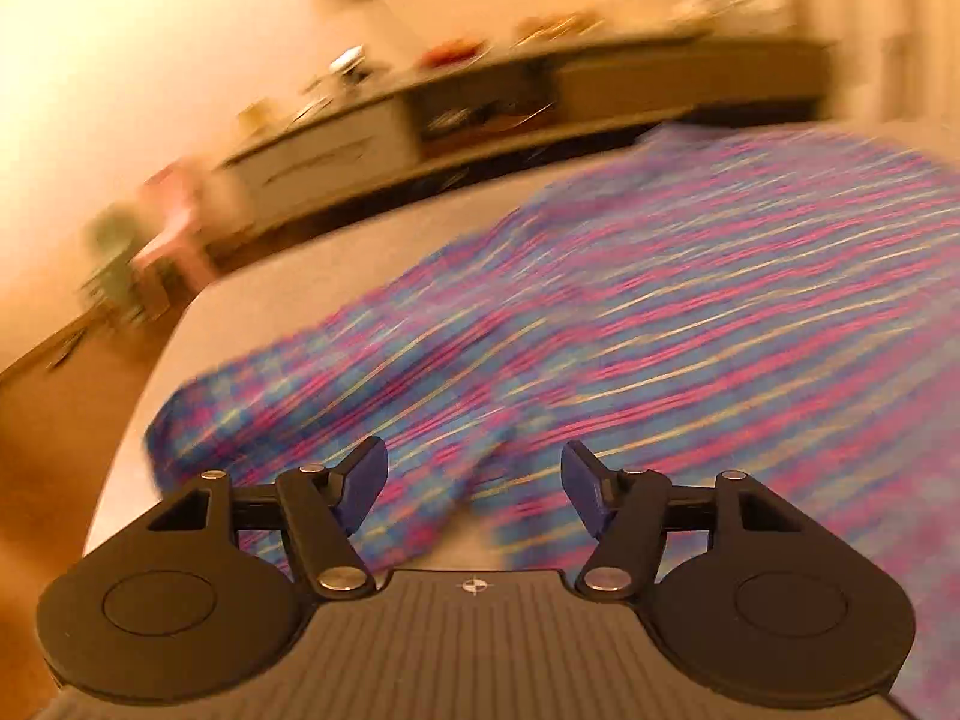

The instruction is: Fold clothes

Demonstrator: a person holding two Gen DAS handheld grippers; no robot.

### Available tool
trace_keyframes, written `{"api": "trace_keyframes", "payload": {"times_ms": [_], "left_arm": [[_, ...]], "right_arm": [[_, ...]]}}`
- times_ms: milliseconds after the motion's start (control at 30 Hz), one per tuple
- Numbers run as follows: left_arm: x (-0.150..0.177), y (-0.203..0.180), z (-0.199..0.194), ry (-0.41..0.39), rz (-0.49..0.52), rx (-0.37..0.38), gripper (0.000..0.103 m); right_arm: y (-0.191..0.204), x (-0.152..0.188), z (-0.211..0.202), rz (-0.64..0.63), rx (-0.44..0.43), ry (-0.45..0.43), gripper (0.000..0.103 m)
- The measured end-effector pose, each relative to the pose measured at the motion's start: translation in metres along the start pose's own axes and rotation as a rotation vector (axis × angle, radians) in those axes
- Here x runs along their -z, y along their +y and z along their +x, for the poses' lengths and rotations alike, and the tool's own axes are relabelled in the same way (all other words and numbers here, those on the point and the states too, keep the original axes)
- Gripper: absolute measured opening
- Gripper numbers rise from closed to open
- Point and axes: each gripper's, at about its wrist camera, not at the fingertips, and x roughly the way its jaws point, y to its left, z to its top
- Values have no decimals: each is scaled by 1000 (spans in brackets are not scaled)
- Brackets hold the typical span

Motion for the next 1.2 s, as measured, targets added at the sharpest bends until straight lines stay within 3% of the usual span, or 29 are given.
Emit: {"api": "trace_keyframes", "payload": {"times_ms": [100,200,300,467,600,667,767,833,967,1067,1200], "left_arm": [[8,-27,-18,8,87,138,68],[21,-49,-12,57,183,157,68],[22,-48,0,71,153,128,70],[4,-48,33,61,42,-64,70],[0,-55,31,73,77,-129,69],[4,-52,12,84,93,-80,68],[17,-48,-34,47,129,46,70],[35,-52,-60,31,166,130,70],[64,-79,-94,22,219,289,70],[68,-101,-99,2,228,380,70],[69,-127,-77,47,285,356,73]], "right_arm": [[14,40,-32,-72,-76,15,30],[28,81,-63,-143,-153,30,29],[40,117,-91,-206,-220,43,29],[33,84,-57,-155,-140,-1,29],[28,69,-29,-133,-19,-46,29],[18,69,-31,-105,-3,-39,28],[1,89,-65,-29,-98,4,30],[-5,111,-93,-5,-176,20,40],[6,154,-136,-76,-288,43,40],[30,166,-143,-145,-327,75,39],[64,167,-143,-248,-321,77,42]]}}
